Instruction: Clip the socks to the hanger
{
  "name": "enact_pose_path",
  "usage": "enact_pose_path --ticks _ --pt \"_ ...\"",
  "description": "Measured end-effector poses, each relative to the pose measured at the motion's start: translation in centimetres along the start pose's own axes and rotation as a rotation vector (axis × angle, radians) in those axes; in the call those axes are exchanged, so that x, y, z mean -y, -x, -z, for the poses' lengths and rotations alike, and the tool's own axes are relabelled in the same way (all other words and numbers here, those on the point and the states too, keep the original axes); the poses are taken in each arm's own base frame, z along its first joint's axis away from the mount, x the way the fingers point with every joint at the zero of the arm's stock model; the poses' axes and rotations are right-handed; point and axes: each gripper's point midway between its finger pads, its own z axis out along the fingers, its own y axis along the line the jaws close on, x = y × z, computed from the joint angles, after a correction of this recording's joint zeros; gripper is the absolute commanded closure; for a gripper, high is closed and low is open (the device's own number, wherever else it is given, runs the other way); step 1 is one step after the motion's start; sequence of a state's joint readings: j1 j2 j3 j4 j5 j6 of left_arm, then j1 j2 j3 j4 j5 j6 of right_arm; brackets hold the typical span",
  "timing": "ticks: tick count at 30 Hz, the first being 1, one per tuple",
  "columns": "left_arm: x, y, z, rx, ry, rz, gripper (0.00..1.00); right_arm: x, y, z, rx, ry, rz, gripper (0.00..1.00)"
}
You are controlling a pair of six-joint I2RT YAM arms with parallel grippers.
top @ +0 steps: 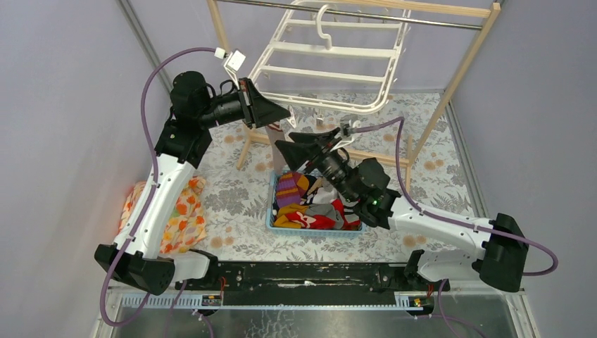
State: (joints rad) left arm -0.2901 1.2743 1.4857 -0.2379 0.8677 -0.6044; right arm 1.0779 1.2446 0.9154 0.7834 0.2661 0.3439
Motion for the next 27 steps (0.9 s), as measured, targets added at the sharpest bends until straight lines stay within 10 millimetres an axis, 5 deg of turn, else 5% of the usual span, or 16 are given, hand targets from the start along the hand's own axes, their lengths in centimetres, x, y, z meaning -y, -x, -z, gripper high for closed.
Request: enact_pose_path --ticks 5,14,27 --pt "0.4 0.1 0.0 0.000 -0.021 -0.002 0.79 1.7 1.0 0.1 0.034 0.056 -0.183 0.35" --pt "0.9 0.0 0.1 -0.011 -0.042 -0.004 0.79 1.3 2.3 -0.6 0.063 0.171 -0.395 0.38" --pt "1.3 -0.2 0.4 -0.020 -0.062 -0.009 0.80 3.1 1.2 -0.5 0.132 0.208 -0.591 0.35"
